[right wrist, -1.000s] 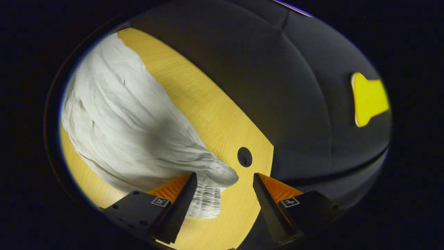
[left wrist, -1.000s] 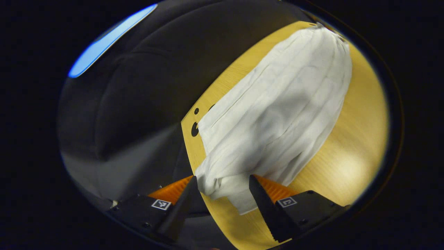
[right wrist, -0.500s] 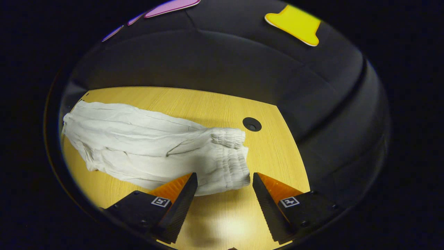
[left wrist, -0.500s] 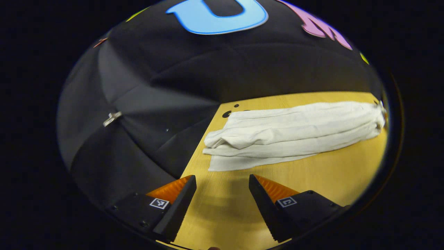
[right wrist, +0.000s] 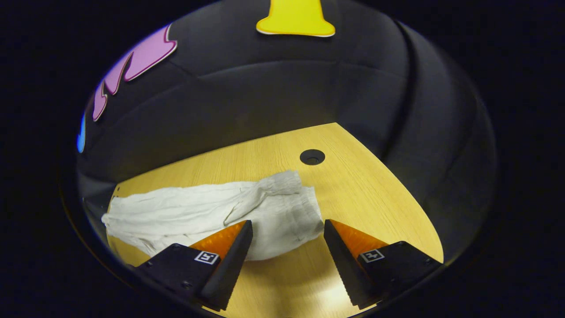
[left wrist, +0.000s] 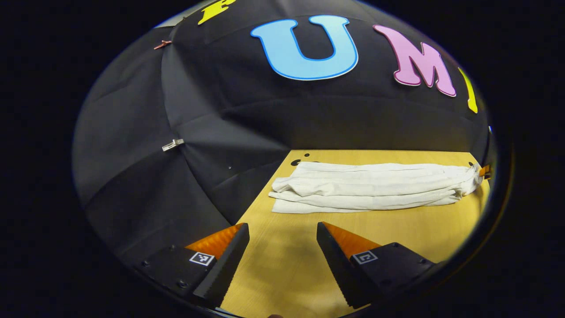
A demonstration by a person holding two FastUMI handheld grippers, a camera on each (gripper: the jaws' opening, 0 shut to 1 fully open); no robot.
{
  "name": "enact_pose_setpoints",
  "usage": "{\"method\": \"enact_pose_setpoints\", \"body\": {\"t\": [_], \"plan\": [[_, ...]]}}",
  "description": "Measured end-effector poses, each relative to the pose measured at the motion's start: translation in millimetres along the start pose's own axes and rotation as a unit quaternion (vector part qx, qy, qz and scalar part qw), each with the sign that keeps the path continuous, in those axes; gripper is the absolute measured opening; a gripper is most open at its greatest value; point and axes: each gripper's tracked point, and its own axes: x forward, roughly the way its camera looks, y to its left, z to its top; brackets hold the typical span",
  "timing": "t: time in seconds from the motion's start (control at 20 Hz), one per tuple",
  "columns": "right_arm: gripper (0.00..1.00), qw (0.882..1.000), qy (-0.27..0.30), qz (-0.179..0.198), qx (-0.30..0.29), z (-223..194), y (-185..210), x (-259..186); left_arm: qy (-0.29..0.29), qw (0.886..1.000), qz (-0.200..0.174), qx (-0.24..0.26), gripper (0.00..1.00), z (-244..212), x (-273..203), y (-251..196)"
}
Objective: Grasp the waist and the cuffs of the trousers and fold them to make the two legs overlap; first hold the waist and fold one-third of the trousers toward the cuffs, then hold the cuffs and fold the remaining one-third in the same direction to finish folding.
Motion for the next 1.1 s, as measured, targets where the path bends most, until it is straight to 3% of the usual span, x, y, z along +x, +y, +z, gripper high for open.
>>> {"method": "enact_pose_setpoints", "body": {"t": [0.25, 0.35, 0.45, 0.55, 0.6, 0.65, 0.8, 1.0, 1.1], "plan": [[0.99, 0.996, -0.013, -0.041, 0.077, 3.8, -17.0, 11.0, 0.043, 0.996, -0.038, -0.064, 0.98, -24.9, -21.6, -54.9], [0.99, 0.992, -0.010, -0.064, 0.113, -5.3, -29.8, 19.8, 0.049, 0.995, -0.050, -0.064, 0.98, -28.2, -26.8, -72.0], [0.98, 0.987, -0.010, -0.058, 0.148, -7.3, -25.8, 20.0, 0.048, 0.996, -0.064, -0.049, 0.98, -25.1, -29.9, -85.9], [0.98, 0.987, -0.013, -0.056, 0.151, -6.1, -26.7, 23.2, 0.044, 0.996, -0.072, -0.036, 0.98, -21.6, -31.2, -93.0], [0.86, 0.987, -0.019, -0.056, 0.147, -4.8, -23.4, 20.4, 0.043, 0.996, -0.075, -0.033, 0.98, -19.3, -32.7, -95.8], [0.99, 0.988, -0.012, -0.049, 0.148, -8.6, -16.5, 24.8, 0.043, 0.996, -0.077, -0.031, 0.98, -19.9, -34.2, -97.2], [0.98, 0.991, -0.019, -0.070, 0.114, -10.2, -15.7, 25.3, 0.047, 0.995, -0.083, -0.031, 0.98, -20.8, -37.9, -104.3], [0.84, 0.992, -0.020, -0.101, 0.076, -15.9, -20.1, 27.7, 0.047, 0.994, -0.088, -0.035, 0.98, -21.9, -43.9, -109.2], [0.68, 0.992, -0.019, -0.098, 0.079, -19.0, -16.3, 33.7, 0.049, 0.994, -0.088, -0.041, 0.98, -23.7, -47.6, -109.3]]}}
